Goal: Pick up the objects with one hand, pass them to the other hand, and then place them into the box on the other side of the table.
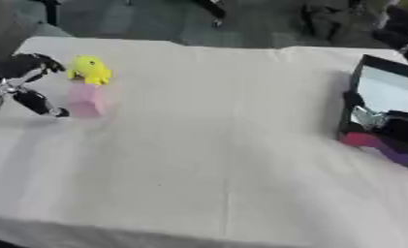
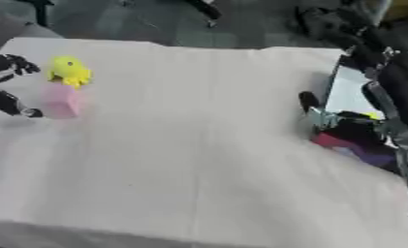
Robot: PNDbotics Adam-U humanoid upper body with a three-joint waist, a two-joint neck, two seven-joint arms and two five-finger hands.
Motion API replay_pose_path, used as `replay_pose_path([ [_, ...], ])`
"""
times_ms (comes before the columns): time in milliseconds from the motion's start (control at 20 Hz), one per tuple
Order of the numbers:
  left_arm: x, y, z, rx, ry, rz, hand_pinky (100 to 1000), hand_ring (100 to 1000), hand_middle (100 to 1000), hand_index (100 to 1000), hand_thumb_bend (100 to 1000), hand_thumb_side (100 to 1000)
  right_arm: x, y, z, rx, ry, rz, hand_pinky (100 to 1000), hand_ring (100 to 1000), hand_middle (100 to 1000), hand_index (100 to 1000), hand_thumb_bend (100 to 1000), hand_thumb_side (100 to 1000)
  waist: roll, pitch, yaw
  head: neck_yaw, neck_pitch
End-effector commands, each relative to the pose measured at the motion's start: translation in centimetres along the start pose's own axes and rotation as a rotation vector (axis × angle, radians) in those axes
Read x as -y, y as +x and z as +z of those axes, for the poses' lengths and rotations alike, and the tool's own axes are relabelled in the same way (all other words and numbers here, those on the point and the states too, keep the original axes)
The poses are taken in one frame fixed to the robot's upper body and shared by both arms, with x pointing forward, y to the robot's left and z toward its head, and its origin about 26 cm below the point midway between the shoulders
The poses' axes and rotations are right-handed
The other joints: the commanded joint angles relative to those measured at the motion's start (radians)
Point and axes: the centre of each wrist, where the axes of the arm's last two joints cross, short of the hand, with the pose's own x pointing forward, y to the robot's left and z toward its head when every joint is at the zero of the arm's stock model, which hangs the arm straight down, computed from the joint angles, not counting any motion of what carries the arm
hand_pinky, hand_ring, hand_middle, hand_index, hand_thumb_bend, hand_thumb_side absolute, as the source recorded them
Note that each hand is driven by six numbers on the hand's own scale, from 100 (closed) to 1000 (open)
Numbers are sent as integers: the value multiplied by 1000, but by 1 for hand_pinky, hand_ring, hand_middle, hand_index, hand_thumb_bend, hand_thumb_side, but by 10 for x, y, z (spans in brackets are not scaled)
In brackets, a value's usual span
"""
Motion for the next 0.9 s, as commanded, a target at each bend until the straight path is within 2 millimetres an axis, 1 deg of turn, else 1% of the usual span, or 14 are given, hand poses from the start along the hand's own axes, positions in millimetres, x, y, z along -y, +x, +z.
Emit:
replay_pose_path([
  [50,-14,-9,0,-6,39,32,744,725,726,857,671,347,10,2,-6,25,-24,11,923,893,1000,913,269,283,4,-3,-5,5,-2],
  [200,-16,-6,-3,10,36,74,742,717,716,850,657,348,11,3,-8,32,-28,8,923,892,1000,909,254,284,5,9,-16,10,-2],
  [300,-15,-5,-4,17,31,92,740,712,705,839,629,336,11,3,-9,39,-27,8,923,892,1000,909,244,285,5,16,-24,13,-2],
  [350,-15,-4,-5,22,26,98,738,694,685,822,596,319,11,4,-9,41,-27,7,923,893,1000,908,235,274,4,18,-28,13,-2],
  [400,-14,-2,-5,29,19,103,735,686,666,806,557,300,11,4,-10,42,-26,7,923,892,1000,908,235,284,4,20,-31,13,-2],
  [450,-13,-1,-6,36,10,105,726,661,628,775,499,268,11,3,-9,42,-25,7,923,892,1000,907,231,284,3,21,-33,12,-2],
  [500,-12,0,-6,45,0,107,721,647,609,757,473,255,11,3,-9,40,-24,7,923,892,1000,907,227,284,3,21,-35,12,-2],
  [550,-12,1,-6,53,-3,110,695,592,547,697,429,232,11,3,-9,39,-24,6,923,892,1000,906,222,284,2,21,-35,11,-2],
  [600,-13,1,-6,62,3,116,681,569,520,668,404,217,11,3,-9,38,-24,5,923,892,1000,905,222,284,2,20,-34,9,-2],
  [700,-19,4,-5,85,36,129,668,545,494,636,377,197,10,3,-9,41,-20,2,922,892,1000,904,240,273,2,17,-30,3,-2],
  [750,-22,5,-4,103,60,141,664,539,489,630,385,200,10,3,-9,44,-15,1,922,893,1000,904,257,265,2,14,-27,-1,-2],
  [850,-30,10,-2,159,100,180,660,531,482,620,381,199,9,4,-11,60,-3,1,921,894,1000,908,294,260,2,6,-19,-22,-2],
  [900,-34,14,0,200,114,209,657,527,478,615,375,200,8,5,-12,73,1,1,921,894,1000,911,327,264,3,0,-14,-37,-2],
])
